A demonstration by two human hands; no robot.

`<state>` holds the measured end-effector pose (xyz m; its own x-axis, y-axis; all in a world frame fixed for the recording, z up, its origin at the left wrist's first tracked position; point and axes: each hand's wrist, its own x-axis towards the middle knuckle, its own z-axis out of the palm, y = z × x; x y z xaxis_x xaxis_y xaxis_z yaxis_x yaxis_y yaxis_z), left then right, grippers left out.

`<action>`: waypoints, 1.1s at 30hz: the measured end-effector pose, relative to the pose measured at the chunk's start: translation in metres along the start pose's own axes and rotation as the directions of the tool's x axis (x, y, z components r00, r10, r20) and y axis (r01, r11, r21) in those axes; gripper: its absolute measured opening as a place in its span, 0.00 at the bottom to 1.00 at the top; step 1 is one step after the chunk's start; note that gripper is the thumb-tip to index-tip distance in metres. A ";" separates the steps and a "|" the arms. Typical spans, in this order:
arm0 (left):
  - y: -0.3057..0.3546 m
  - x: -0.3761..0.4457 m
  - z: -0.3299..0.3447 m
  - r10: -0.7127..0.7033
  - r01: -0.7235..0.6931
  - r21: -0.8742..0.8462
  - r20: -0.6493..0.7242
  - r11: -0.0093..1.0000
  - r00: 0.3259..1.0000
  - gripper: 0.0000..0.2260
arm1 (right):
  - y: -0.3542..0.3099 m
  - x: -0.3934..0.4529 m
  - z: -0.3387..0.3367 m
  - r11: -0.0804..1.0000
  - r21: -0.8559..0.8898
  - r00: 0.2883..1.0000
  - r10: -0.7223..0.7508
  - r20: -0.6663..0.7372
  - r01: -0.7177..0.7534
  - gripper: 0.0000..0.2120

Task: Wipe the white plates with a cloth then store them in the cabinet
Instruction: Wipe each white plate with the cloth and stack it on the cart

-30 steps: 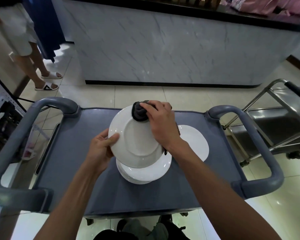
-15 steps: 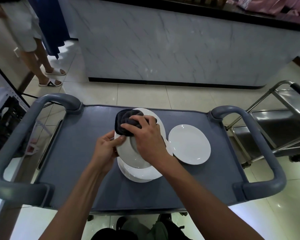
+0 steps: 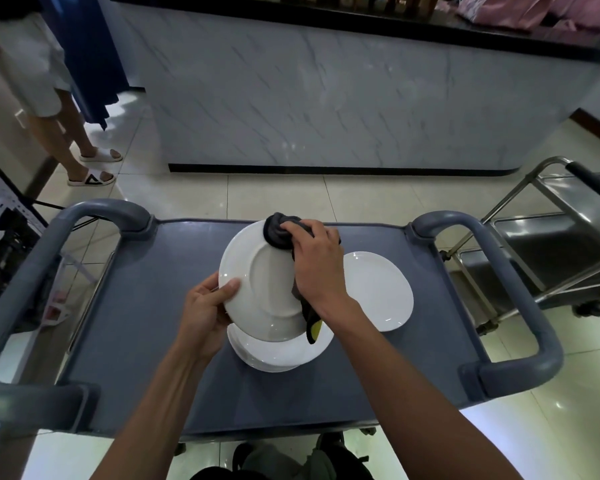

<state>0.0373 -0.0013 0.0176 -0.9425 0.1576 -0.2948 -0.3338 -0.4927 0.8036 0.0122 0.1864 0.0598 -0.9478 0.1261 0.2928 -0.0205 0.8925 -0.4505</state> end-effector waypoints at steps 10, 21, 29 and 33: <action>-0.001 0.006 0.002 -0.001 0.001 -0.030 -0.007 1.000 1.000 0.10 | 0.019 -0.035 0.005 0.985 0.120 0.989 0.131 -0.072 -0.122 0.18; 0.016 0.015 0.017 0.035 -0.040 -0.097 -0.048 0.995 0.998 0.10 | 0.004 -0.080 0.014 0.986 0.009 0.980 -0.161 -0.118 0.164 0.29; 0.015 0.022 0.020 0.035 -0.042 -0.067 -0.100 0.997 0.994 0.10 | 0.044 -0.077 -0.007 0.997 0.057 0.995 -0.039 -0.090 0.044 0.28; 0.012 0.030 0.044 0.082 -0.076 0.072 -0.071 0.994 0.994 0.08 | 0.071 -0.070 -0.027 0.998 0.069 0.993 -0.003 -0.119 0.011 0.26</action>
<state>0.0042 0.0354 0.0414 -0.9629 0.0560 -0.2641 -0.2612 -0.4406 0.8589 0.0855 0.2529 0.0297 -0.9032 0.1743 0.3923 -0.0526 0.8620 -0.5042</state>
